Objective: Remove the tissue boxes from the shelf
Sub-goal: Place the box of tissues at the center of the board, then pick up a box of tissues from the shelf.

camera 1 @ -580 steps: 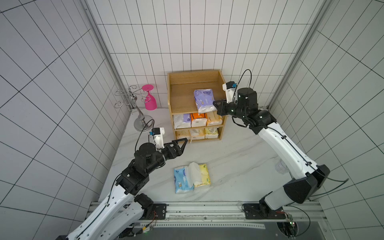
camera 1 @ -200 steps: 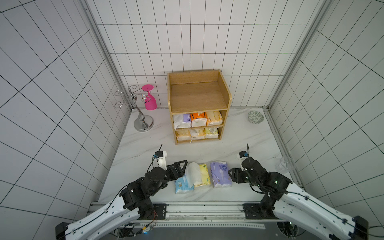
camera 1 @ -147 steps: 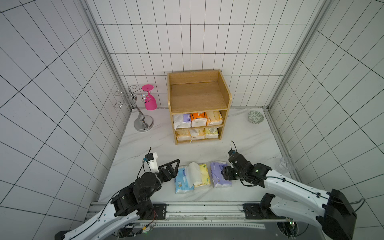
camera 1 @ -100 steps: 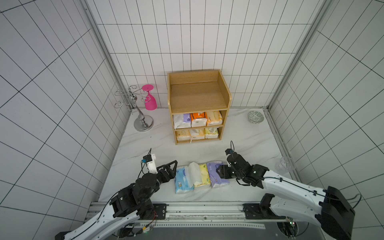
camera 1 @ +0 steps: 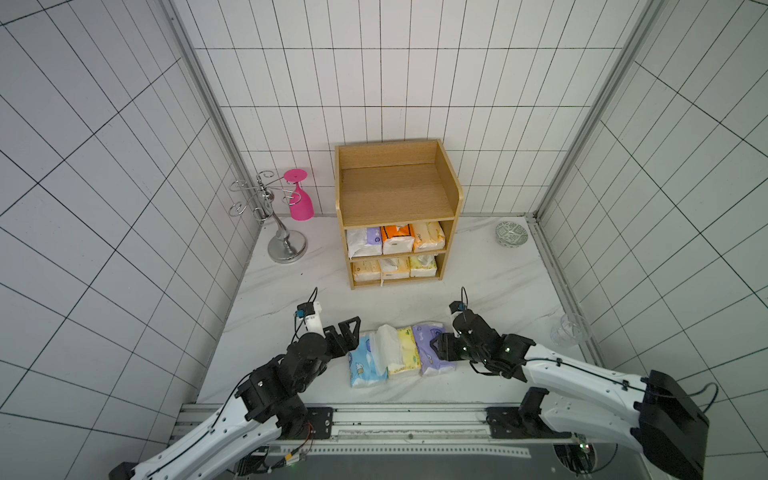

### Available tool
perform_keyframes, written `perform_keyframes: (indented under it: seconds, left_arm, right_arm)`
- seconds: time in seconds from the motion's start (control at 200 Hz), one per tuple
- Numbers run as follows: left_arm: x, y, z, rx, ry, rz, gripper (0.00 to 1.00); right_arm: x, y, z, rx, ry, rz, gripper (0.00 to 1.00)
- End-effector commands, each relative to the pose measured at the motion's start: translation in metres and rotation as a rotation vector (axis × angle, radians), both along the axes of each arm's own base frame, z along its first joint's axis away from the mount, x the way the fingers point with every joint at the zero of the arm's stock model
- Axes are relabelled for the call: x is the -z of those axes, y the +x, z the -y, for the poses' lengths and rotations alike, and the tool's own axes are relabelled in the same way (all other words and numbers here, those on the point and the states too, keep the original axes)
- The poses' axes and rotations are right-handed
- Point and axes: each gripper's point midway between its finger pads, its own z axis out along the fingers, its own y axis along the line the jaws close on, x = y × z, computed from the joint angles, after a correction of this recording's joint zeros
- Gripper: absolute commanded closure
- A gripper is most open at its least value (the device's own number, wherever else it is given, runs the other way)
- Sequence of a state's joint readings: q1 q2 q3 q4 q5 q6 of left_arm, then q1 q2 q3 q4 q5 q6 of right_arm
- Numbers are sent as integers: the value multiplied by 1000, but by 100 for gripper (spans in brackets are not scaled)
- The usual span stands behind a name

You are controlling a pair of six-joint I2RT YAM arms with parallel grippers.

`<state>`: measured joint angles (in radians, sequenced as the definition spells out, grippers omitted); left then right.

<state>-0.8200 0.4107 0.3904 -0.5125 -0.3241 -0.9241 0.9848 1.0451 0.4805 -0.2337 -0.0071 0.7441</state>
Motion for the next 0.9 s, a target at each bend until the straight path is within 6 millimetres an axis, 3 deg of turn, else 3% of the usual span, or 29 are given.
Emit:
perform_keyframes:
  seconds: [0.0,0.275,0.545,0.675,0.895]
  left_arm:
    - [-15,10,6,28,-26,39,2]
    - [-26,44,-2,32,-82,17,2]
    - [-43,62,8,73,-112,16,2]
    - [-41,63,13,91,-127,-4,2]
    - [-31,53,18,132,-152,-29,2]
  right_arm:
    - [-32,13,10,54,-9,103,37]
    - [-125,44,-1,104,124,278,35]
    - [-201,120,-19,258,381,328,35]
    - [-217,155,-14,349,457,349,35]
    - [-216,193,-16,416,514,322,35]
